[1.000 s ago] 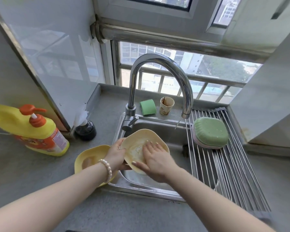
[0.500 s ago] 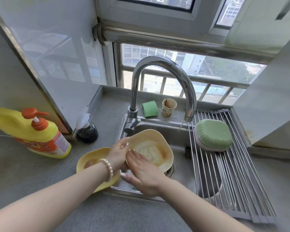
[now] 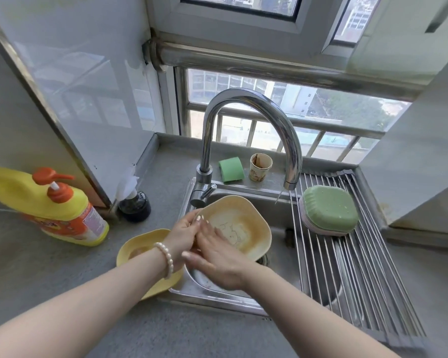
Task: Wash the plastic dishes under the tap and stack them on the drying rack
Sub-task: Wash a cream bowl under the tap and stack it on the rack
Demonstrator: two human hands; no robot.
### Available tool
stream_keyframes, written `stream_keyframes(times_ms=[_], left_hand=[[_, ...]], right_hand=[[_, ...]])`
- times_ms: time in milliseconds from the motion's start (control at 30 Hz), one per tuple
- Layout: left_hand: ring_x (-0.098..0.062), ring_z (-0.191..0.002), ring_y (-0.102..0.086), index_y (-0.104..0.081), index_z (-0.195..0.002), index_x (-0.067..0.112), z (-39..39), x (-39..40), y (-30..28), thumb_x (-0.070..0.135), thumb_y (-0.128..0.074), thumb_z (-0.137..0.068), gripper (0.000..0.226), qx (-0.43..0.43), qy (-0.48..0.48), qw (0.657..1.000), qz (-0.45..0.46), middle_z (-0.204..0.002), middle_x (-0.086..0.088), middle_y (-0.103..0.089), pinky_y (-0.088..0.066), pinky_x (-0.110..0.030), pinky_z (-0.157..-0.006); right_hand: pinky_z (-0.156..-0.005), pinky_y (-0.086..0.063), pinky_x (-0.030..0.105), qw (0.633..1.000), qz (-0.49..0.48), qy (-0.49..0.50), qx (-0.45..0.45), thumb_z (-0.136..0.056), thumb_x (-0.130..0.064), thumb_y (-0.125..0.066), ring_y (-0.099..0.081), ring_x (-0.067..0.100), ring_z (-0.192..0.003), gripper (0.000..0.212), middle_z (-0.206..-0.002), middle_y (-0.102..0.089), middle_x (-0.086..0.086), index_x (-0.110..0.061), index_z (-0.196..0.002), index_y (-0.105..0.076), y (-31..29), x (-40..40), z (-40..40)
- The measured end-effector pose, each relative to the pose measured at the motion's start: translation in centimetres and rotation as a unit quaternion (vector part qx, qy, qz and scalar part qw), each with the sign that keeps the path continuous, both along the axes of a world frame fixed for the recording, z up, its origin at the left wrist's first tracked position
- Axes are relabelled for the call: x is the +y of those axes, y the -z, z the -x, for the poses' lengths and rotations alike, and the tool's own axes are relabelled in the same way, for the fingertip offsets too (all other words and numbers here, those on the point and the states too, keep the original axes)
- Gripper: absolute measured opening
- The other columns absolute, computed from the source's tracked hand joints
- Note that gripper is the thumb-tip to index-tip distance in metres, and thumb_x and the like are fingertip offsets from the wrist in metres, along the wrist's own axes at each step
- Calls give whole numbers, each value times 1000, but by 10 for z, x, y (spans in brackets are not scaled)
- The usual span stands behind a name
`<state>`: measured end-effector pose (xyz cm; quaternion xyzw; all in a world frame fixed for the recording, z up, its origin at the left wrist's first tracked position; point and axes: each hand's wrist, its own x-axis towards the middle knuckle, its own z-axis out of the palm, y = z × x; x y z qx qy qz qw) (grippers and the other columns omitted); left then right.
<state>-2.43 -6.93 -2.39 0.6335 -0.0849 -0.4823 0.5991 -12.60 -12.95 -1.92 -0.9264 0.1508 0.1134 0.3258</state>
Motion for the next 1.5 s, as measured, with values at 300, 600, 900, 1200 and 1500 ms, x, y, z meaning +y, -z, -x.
stream_keyframes(times_ms=[300,600,900,1200,1500], left_hand=[[-25,-69,-64,-62,-96,34,-16,1,-13,28,-42,-101,21,-169,48,982,-68,-85,-6,-68,-56,-43,-65],[-21,-68,-62,-61,-104,22,-22,6,-23,22,-42,-101,19,-181,99,972,-115,-84,-4,-64,-56,-34,-56],[-37,-82,-66,-41,-125,20,36,23,-9,-2,-51,-93,40,18,-80,996,-36,-110,-16,-59,-57,-42,-50],[-34,-72,-68,-57,-98,26,-17,35,-13,6,-38,-100,27,-65,98,982,-149,-100,-18,-64,-58,-50,-56],[-30,-69,-66,-60,-99,19,-26,32,-16,19,-44,-100,16,-55,135,981,-130,-92,-16,-66,-56,-38,-49]], right_hand=[[-93,-48,32,987,91,-79,-102,-87,-20,-62,-55,21,-119,42,-132,-59,-3,-18,-129,-57,4,-12,59],[-100,-43,53,914,371,-60,-152,-80,-37,-61,-63,26,-111,34,-108,-72,4,-9,-95,-74,26,-49,76],[-41,-31,19,916,295,84,-260,-30,3,-74,-46,19,-39,33,-44,-48,-3,-16,-51,-56,29,-1,59],[-101,-46,47,932,314,-113,-142,-86,-58,-46,-63,19,-111,51,-109,-71,-1,-16,-98,-72,35,-45,73],[-120,-3,42,966,240,-82,-49,-83,-55,-57,-19,23,-145,83,-154,-28,11,-6,-145,-34,24,-24,49]])
